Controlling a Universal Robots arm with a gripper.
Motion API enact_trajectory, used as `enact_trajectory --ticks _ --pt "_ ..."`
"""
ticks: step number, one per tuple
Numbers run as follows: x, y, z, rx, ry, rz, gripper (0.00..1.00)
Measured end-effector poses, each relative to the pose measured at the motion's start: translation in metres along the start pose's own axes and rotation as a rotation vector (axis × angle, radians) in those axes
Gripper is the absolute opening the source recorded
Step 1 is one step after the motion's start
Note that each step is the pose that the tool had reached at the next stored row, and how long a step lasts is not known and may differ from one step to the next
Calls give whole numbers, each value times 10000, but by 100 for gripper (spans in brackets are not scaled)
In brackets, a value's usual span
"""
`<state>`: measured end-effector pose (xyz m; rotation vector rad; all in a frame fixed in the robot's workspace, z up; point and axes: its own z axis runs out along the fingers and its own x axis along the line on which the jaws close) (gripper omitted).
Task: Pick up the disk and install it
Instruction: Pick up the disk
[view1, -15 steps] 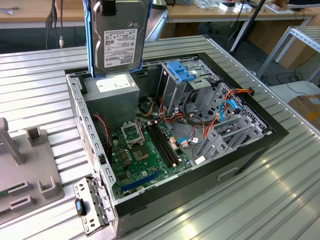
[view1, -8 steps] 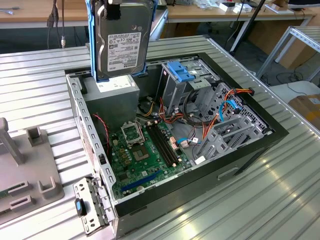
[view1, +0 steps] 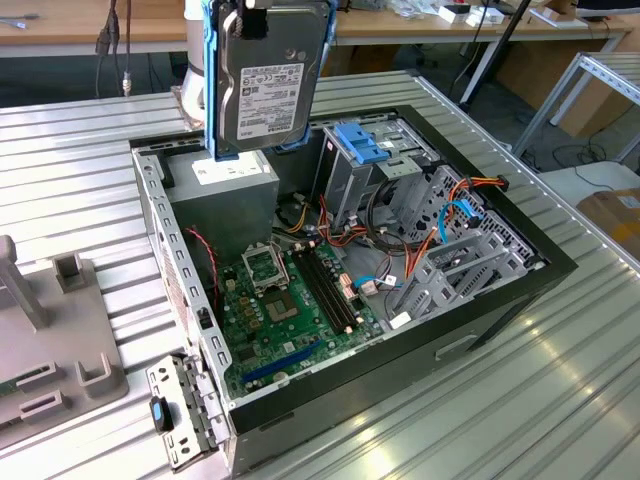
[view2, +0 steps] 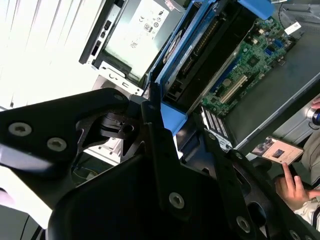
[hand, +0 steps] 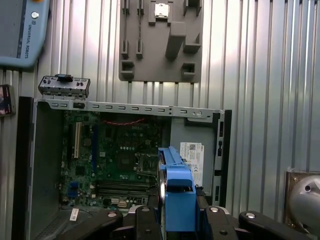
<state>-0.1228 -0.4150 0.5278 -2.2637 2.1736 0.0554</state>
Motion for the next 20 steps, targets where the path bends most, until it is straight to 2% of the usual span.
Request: enact_trajectory --ticks 20 --pt "14 -30 0 1 -1 1 36"
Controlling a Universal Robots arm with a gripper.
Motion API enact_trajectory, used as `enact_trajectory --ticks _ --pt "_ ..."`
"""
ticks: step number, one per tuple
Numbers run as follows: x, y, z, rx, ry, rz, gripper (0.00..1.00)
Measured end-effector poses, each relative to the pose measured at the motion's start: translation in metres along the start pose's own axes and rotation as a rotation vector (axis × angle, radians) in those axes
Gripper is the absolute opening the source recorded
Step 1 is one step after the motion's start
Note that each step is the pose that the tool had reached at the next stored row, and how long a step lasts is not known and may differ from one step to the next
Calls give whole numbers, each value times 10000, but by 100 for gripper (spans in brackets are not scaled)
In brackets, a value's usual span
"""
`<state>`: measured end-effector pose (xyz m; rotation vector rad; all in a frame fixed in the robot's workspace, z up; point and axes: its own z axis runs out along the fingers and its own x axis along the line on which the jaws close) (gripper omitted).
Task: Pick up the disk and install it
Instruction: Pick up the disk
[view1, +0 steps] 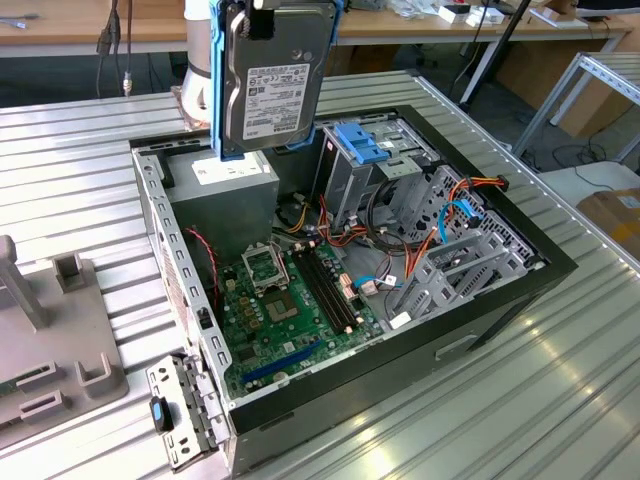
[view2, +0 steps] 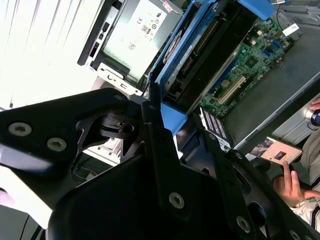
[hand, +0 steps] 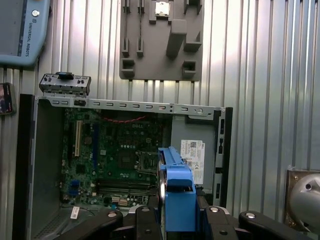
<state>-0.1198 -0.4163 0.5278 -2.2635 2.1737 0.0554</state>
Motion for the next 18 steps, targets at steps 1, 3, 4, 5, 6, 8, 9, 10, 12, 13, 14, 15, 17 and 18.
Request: enact_trajectory --ticks 1,3,4,5,6,8,9,10,12,13,14,15,17,18 --pt "0 -1 0 0 0 0 36" --pt "0 -3 0 0 0 0 36" --pt "0 -4 0 0 0 -1 36" --pt "1 -5 0 0 0 -1 36" --pt "4 -9 -1 0 0 -2 36" --pt "30 -16 -1 -1 1 0 36" --pt "41 -19 -1 1 0 0 36" --pt "45 -31 -1 -1 1 0 36" --pt "47 -71 -1 -1 1 1 36" --pt "48 -101 0 0 0 2 36" --pt "50 -144 0 0 1 2 36" --pt "52 -188 0 0 0 3 36" --pt "53 -214 0 1 0 5 36" --pt "53 -215 0 0 1 4 36"
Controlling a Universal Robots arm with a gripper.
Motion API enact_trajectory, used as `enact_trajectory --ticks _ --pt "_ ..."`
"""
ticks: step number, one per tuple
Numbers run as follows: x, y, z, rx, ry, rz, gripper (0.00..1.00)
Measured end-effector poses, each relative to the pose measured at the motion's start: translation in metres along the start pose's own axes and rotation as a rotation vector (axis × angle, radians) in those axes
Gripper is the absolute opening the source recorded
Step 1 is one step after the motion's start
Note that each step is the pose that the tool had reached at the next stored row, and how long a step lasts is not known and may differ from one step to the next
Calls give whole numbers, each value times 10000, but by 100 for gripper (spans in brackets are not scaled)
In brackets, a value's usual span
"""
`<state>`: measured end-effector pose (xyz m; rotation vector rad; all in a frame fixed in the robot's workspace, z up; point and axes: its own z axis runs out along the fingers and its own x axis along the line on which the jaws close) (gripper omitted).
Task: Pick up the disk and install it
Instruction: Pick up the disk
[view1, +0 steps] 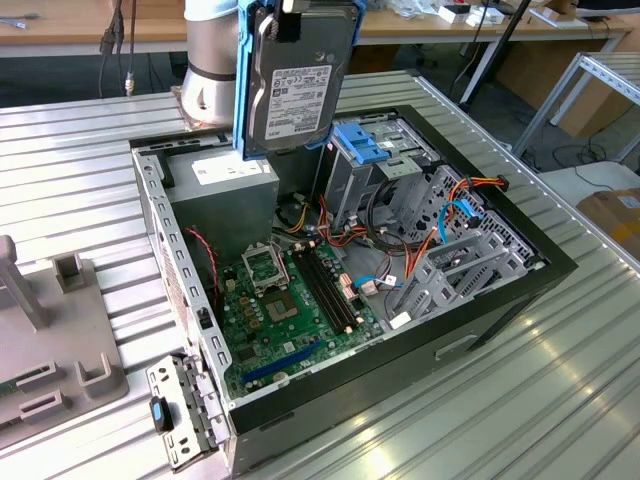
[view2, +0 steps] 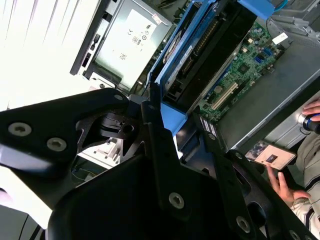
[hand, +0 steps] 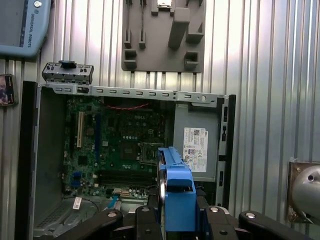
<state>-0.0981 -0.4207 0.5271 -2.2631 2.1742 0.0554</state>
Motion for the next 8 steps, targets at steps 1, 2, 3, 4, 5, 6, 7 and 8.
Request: enact_trajectory --ticks 1,2,3,4,5,6,7,8 --pt "0 0 0 0 0 0 36" --pt "0 0 0 0 0 0 36" --pt "0 -1 0 0 0 -1 36" --pt "0 -1 0 0 0 -1 36" --pt "0 -1 0 0 0 -1 36" --pt "1 -2 0 0 0 -1 36" --pt "12 -2 0 0 0 -3 36" --pt "31 0 0 0 -1 1 36"
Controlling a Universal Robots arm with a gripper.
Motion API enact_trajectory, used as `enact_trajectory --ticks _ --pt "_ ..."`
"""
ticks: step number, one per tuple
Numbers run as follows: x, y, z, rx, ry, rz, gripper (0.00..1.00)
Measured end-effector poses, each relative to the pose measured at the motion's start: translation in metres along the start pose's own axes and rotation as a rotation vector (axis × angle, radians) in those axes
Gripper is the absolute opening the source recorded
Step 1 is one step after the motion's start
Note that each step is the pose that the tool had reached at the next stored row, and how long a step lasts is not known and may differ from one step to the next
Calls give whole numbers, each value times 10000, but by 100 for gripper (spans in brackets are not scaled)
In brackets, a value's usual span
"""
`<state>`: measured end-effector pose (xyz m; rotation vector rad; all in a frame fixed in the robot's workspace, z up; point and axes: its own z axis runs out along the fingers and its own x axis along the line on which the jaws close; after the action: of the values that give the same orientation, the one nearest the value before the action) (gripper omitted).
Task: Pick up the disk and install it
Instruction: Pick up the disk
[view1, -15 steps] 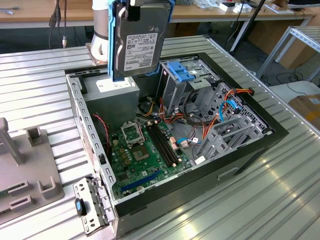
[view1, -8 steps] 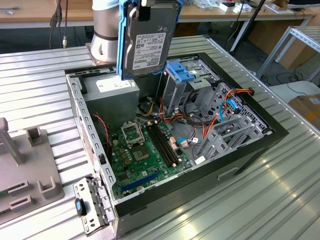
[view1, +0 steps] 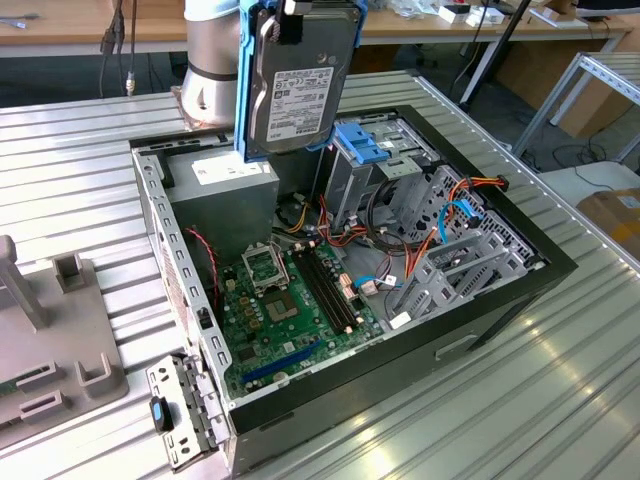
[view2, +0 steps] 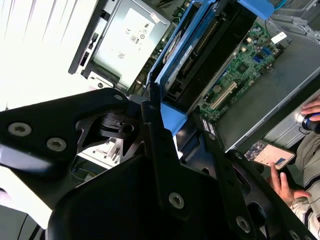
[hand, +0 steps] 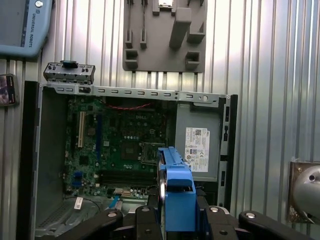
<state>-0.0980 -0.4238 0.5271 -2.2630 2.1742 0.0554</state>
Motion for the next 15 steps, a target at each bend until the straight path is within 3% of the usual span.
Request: enact_trajectory --ticks 15 --pt "22 0 -1 0 1 -3 36"
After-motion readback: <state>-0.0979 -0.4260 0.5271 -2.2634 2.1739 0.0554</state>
